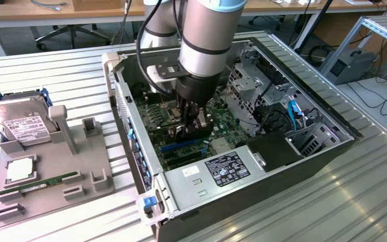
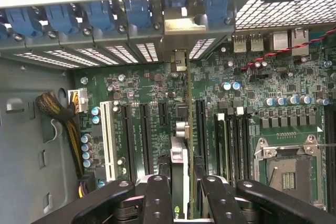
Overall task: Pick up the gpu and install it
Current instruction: 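Insert the gpu into the slot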
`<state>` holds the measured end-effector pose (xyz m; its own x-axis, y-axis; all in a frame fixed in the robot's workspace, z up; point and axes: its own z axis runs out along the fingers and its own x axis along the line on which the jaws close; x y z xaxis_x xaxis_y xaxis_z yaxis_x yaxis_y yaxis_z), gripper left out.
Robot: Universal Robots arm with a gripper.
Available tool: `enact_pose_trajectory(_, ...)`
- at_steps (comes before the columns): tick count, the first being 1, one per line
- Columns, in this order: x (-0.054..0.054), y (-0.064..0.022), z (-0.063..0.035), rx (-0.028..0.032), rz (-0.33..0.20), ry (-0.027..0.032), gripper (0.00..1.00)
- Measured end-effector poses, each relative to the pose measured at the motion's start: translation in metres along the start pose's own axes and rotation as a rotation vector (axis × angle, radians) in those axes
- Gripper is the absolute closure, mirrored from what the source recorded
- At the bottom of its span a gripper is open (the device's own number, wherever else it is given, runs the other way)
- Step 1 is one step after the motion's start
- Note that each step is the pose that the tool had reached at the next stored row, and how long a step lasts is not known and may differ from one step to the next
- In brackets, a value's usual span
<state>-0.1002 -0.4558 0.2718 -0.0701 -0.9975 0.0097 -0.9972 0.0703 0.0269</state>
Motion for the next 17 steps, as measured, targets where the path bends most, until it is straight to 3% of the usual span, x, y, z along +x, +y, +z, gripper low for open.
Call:
enact_pose_trajectory(4,-0.0015,0.0003,0.0024,0.0002,0.002,0.0039,0.73)
enact_pose_trajectory(17,-0.0046,0.0056,0.0089,0.0003,0.010,0.0037,0.73)
